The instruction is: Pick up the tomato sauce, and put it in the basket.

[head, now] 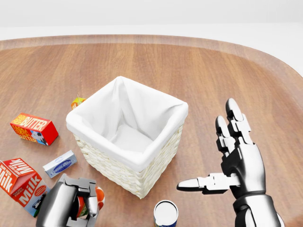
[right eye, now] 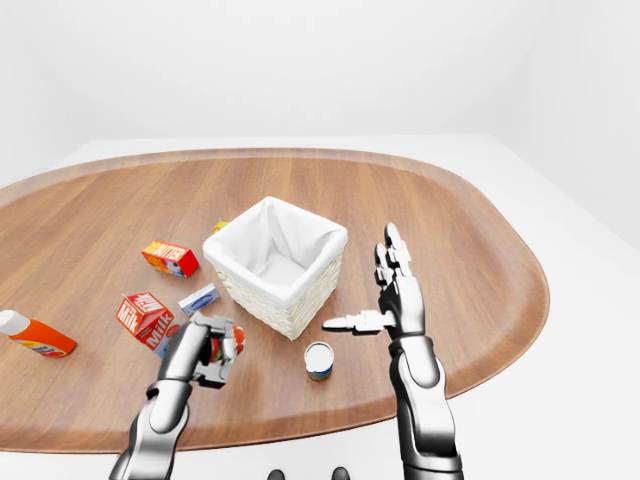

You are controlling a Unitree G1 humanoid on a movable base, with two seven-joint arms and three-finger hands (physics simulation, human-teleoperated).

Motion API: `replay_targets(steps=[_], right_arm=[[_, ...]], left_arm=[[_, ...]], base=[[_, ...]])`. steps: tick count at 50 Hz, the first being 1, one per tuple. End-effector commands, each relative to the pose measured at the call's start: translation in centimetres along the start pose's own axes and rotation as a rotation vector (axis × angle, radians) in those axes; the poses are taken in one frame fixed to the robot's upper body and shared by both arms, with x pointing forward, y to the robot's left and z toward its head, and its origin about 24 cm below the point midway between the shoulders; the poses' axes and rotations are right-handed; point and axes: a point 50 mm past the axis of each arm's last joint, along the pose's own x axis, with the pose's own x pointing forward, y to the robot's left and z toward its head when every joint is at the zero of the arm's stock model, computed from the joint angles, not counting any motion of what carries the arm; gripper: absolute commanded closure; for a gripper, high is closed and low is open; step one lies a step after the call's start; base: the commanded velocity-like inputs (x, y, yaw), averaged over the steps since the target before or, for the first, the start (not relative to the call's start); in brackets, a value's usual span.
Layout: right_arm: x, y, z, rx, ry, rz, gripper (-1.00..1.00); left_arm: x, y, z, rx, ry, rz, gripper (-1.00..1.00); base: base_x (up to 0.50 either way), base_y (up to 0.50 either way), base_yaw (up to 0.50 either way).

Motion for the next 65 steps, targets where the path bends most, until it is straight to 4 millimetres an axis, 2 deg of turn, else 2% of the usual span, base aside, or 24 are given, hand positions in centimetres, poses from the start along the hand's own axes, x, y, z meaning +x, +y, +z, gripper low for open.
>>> replay_targets(steps=[1,37,65], right_arm=[[0.1,0.0,-0.1,0.000,0.006,-0.002,-1.00],[0.0,0.0,-0.3,-0.002,0.012,0.000,-1.00],[0.0,0.1,-0.4,-0.002,0.016,0.001,-1.00]], left_arm=[[-1.0,1.4,2.3,-0.003,-0.095,0.033,1.00],[-2.6,3.4,5.4,0.040,-0.226,0.061,1.00],[-3.1,4.5,7.6,0.075,-0.316,0.076,1.00]], base=[[0.00,0.00,0.00],[0.00,0.00,0.00],[0.00,0.00,0.00]])
